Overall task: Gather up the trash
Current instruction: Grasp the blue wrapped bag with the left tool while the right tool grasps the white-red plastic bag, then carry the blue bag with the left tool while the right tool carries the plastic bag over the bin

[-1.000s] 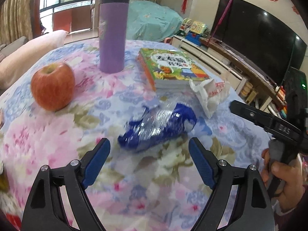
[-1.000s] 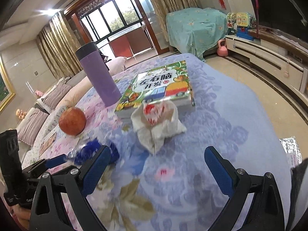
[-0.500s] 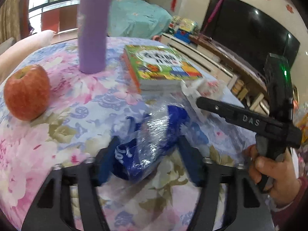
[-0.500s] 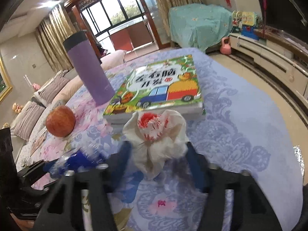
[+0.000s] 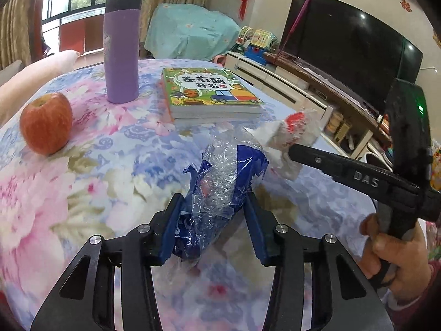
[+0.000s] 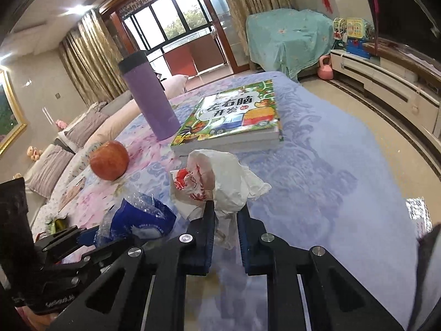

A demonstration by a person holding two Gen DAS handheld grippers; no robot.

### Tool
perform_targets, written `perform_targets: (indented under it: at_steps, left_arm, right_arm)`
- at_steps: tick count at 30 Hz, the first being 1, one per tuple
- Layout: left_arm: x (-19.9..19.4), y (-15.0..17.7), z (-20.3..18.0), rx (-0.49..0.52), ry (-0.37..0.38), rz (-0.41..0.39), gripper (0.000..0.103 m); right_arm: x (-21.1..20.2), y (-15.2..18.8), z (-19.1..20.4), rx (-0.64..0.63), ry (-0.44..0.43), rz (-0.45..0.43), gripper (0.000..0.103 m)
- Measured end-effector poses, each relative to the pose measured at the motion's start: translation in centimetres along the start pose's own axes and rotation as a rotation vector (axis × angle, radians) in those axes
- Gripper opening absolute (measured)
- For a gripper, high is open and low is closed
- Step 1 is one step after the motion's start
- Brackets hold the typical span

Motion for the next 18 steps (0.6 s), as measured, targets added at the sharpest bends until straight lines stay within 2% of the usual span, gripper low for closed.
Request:
perform_targets:
  at_steps: [10,18]
  left_arm:
    - [-3.2,3.0,-2.9,-0.020,0.022,-0.001,0.044]
    - [-5.4,4.3,-6.2,0.019,0.050,-0.001,0.044]
  right_arm:
    - [-6.7,4.2,-0.5,0.061,0.003,-0.051,0.016]
    - [-11.0,6.3,-0.9,0.101,0.022,-0.105,0.016]
Point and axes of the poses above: each gripper's, at about its wrist camera, not at the fingertips, and x roughly the way its jaws point, z to its left, y to its underside, the point moved 3 cm from there along x, roughly the way its jaws point, and after that the axes turned 12 degrees about -y, right-handed, at the moved point
